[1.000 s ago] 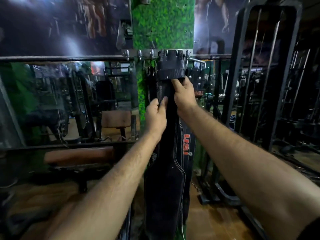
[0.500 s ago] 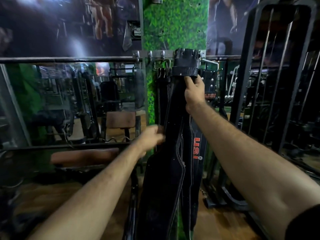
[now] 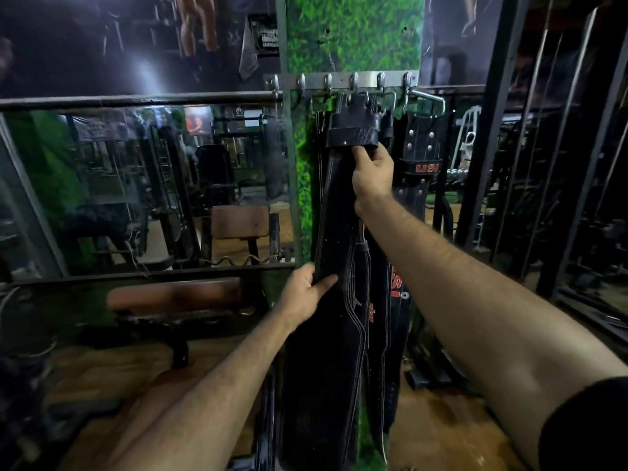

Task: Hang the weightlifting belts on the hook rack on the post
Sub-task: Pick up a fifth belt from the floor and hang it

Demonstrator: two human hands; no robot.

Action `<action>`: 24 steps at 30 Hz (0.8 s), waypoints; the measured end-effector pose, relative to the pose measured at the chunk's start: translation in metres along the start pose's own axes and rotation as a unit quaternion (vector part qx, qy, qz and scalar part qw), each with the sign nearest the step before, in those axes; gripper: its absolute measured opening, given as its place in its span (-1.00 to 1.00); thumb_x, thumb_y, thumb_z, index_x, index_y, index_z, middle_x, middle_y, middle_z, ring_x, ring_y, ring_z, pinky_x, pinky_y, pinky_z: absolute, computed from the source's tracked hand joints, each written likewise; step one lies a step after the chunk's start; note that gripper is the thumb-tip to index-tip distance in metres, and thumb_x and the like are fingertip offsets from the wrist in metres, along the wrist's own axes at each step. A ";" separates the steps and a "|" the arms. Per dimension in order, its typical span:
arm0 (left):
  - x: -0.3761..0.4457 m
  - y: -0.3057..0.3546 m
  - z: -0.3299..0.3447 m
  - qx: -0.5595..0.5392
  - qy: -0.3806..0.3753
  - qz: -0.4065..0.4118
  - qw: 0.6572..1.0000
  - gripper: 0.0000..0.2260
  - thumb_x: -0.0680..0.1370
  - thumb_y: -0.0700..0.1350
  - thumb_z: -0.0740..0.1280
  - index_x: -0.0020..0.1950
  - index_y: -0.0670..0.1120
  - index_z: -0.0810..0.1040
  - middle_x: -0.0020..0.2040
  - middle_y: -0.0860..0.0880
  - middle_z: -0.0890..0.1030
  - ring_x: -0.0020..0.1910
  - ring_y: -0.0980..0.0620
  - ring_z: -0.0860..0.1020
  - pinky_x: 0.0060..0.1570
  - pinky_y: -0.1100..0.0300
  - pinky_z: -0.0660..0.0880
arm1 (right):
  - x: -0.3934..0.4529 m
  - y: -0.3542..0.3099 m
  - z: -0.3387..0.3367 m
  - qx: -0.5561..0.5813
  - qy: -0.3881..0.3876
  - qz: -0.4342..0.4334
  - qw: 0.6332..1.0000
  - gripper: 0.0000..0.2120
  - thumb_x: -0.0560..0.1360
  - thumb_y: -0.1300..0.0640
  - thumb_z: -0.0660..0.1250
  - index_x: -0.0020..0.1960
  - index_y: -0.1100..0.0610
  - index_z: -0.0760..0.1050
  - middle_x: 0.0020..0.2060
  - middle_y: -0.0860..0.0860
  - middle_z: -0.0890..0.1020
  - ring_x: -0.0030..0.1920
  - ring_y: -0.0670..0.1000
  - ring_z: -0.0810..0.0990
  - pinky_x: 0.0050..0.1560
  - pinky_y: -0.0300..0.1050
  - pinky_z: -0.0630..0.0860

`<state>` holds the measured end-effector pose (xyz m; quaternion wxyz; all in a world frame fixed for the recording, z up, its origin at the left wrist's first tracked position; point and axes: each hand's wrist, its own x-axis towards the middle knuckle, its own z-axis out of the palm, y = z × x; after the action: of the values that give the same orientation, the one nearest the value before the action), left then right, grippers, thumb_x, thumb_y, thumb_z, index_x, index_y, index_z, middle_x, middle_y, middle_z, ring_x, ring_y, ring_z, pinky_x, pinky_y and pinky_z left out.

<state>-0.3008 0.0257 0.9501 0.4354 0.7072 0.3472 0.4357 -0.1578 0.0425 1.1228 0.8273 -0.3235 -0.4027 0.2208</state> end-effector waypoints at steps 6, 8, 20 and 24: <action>-0.003 -0.006 -0.026 0.085 -0.072 -0.058 0.992 -0.76 0.60 -0.28 0.35 0.27 -0.19 0.56 0.22 -0.10 0.66 0.21 -0.05 0.62 0.35 0.00 0.50 | -0.008 -0.003 0.008 -0.002 -0.023 -0.001 1.000 -0.89 0.57 0.26 0.33 -0.03 0.08 0.58 -0.14 0.03 0.67 -0.07 -0.01 0.64 0.07 -0.05 0.62; 0.008 0.009 -0.039 0.102 -0.078 -0.085 0.988 -0.65 0.55 -0.23 0.42 0.32 -0.22 0.52 0.25 -0.14 0.64 0.22 -0.08 0.62 0.37 -0.04 0.49 | -0.008 -0.009 0.012 0.002 -0.033 0.005 0.999 -0.89 0.58 0.26 0.32 -0.03 0.09 0.57 -0.15 0.04 0.67 -0.09 0.00 0.64 0.03 -0.04 0.62; 0.059 0.126 -0.040 -0.175 0.181 0.048 0.966 -0.89 0.62 -0.11 0.29 -0.02 -0.06 0.61 0.05 -0.18 0.70 0.09 -0.17 0.67 0.21 -0.23 0.59 | -0.029 -0.005 0.017 -0.237 -0.237 0.048 0.941 -0.54 0.51 -0.09 0.32 0.28 0.17 0.52 0.13 0.13 0.68 0.15 0.11 0.67 0.27 0.17 0.57; 0.055 0.126 -0.044 -0.212 0.201 0.057 0.955 -0.84 0.65 -0.18 0.27 -0.11 -0.09 0.57 -0.09 -0.14 0.66 -0.05 -0.10 0.63 0.11 -0.06 0.60 | -0.061 0.032 -0.003 -0.218 -0.295 0.043 0.929 -0.65 0.61 -0.03 0.26 0.30 0.14 0.51 0.18 0.12 0.66 0.22 0.11 0.64 0.33 0.09 0.52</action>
<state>-0.3060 0.0400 1.0935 0.4709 0.5155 0.2863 0.6562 -0.1937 0.0252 1.0663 0.5695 -0.4333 -0.6527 0.2487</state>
